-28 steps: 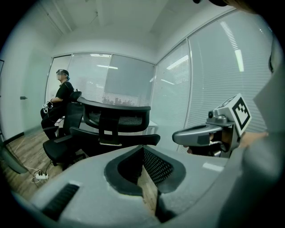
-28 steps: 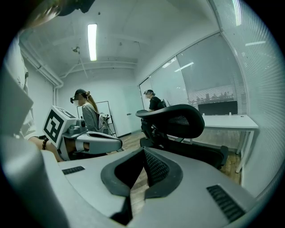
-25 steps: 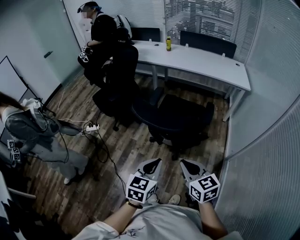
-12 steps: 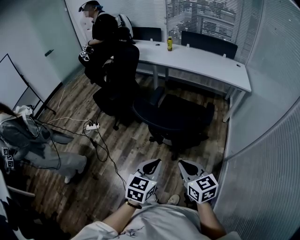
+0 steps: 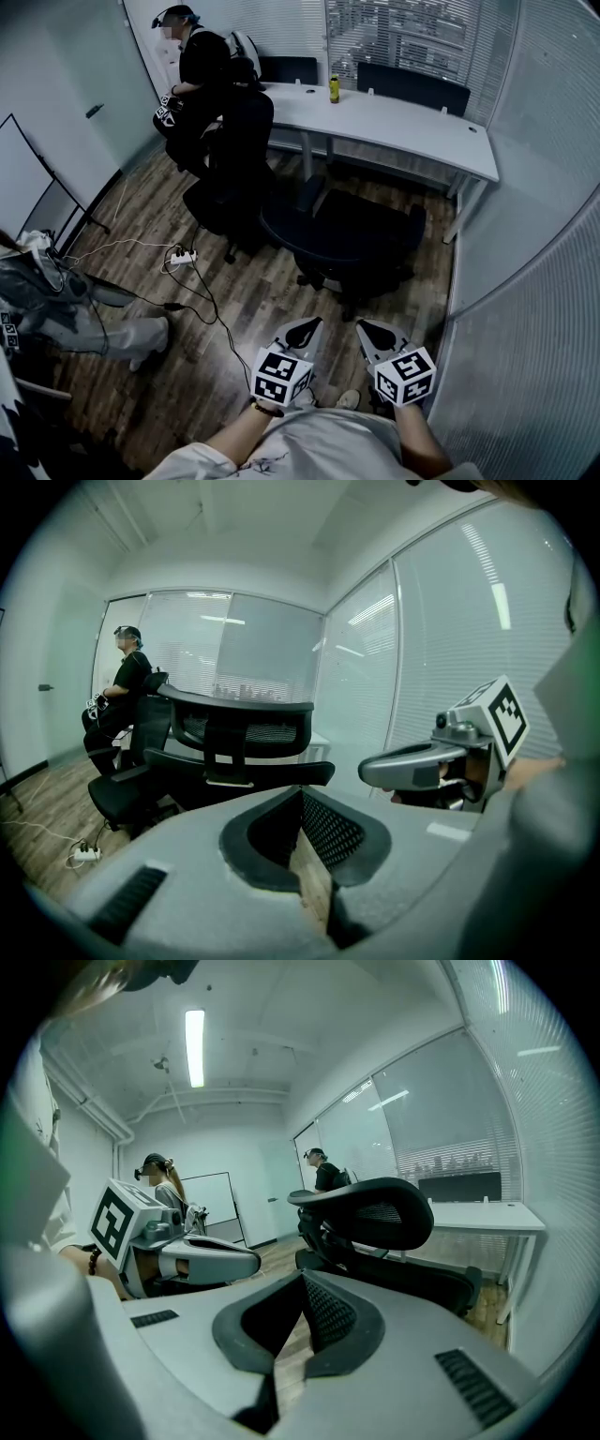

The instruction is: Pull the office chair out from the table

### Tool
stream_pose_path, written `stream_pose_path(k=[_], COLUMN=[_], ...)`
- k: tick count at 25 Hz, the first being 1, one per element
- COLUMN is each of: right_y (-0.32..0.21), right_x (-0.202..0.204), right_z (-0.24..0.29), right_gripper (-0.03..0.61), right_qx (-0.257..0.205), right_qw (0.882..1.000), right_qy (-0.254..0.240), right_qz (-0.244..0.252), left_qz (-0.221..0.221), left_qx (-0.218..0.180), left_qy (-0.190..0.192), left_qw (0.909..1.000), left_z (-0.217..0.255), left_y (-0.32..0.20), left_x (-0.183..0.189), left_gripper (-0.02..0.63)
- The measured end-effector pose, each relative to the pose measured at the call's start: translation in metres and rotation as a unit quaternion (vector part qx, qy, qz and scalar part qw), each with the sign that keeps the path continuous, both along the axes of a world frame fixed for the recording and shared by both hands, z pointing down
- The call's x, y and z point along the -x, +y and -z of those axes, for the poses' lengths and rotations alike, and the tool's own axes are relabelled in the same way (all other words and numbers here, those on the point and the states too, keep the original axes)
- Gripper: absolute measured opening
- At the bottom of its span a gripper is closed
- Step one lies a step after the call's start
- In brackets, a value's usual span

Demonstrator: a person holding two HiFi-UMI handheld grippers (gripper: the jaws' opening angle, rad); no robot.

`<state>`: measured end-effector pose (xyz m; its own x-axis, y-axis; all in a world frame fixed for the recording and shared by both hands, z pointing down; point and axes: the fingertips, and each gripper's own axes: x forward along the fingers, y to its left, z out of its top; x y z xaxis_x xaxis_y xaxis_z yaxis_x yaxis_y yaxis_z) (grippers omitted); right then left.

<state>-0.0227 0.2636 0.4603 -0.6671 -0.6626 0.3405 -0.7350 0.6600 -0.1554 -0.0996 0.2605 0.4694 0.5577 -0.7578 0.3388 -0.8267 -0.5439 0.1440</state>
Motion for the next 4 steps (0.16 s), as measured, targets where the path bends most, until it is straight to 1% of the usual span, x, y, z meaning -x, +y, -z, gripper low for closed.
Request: stream_pose_path(k=[4], right_y=[0.0009], right_x=[0.0003], right_z=[-0.0015], right_gripper=[0.006], right_qx=[0.000], right_qw=[1.000], right_qy=[0.001], right_qz=[-0.002], left_qz=[-0.003], left_qx=[-0.001], left_qy=[0.001], left_qw=[1.0000], left_z=[-0.0011], left_y=[-0.0004], left_x=[-0.0002], left_gripper=[0.011])
